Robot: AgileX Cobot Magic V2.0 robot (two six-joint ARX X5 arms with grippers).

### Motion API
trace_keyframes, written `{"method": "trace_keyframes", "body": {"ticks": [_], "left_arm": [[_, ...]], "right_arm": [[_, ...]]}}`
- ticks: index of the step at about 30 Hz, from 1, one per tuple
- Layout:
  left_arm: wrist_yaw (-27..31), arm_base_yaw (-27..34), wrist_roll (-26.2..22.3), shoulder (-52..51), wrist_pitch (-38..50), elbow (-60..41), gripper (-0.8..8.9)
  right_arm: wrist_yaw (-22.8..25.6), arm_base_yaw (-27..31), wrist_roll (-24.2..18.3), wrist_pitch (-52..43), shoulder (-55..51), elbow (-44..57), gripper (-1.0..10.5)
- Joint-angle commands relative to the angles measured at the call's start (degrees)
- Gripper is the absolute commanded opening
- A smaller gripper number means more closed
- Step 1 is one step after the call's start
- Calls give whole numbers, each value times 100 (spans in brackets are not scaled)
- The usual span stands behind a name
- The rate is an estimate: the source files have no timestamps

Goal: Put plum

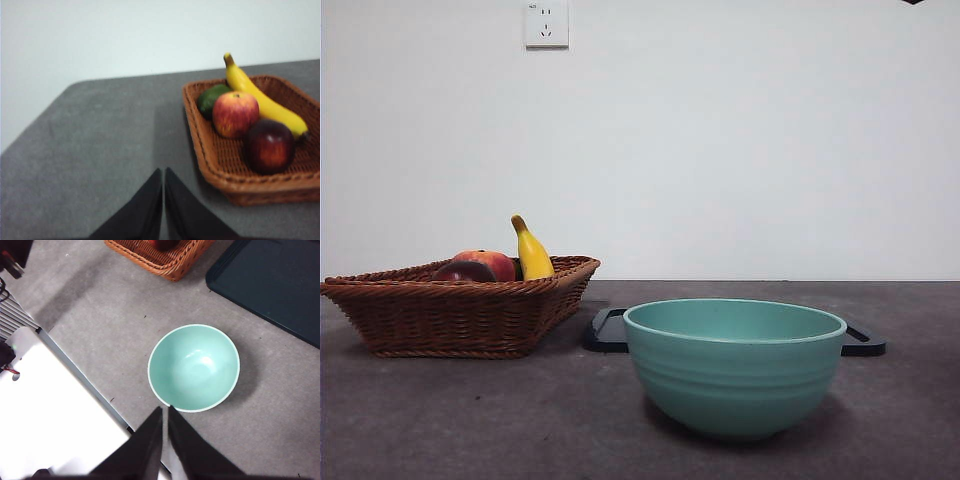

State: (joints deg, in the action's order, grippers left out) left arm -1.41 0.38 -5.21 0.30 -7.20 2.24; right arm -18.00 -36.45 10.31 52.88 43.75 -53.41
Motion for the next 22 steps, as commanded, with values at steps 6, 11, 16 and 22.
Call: {"method": "trace_keyframes", "body": {"ticks": [6,11,16,22], "left_arm": [[20,15,35,-13,-63,-160,7],[17,13,39,-13,-361,-160,7],[17,13,85,-13,-358,-160,7],[17,13,85,-13,-358,-160,7]], "right_arm": [[0,-55,-48,-57,33,-96,8],[0,-55,-48,-57,33,-94,8],[0,-55,-48,-57,33,-94,8],[0,-55,-48,-57,33,-94,8]]}}
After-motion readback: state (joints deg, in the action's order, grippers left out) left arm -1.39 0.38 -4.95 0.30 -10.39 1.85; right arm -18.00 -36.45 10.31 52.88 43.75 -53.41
